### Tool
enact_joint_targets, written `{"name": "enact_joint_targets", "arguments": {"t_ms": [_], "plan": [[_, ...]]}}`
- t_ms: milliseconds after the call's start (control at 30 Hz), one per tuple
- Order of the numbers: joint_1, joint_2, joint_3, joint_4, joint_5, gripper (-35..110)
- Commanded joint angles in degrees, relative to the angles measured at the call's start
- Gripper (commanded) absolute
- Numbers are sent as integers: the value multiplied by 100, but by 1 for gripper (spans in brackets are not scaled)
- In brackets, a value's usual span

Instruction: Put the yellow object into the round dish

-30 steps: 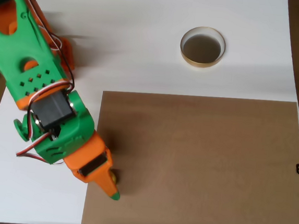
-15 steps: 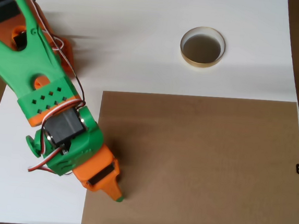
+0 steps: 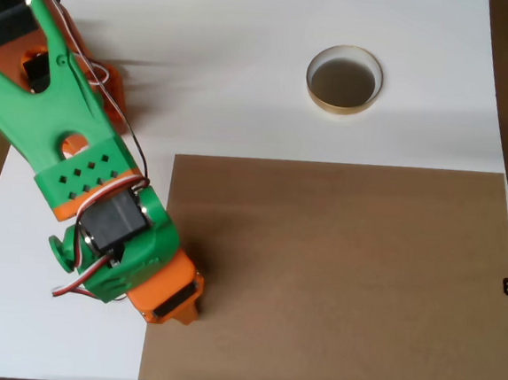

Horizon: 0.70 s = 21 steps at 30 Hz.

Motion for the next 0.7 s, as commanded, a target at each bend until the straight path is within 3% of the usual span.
{"name": "enact_joint_targets", "arguments": {"t_ms": [0,133,667], "plan": [[35,53,-378,18,-62,6],[35,-62,-422,9,-53,0],[-589,1591,-352,729,-220,0]]}}
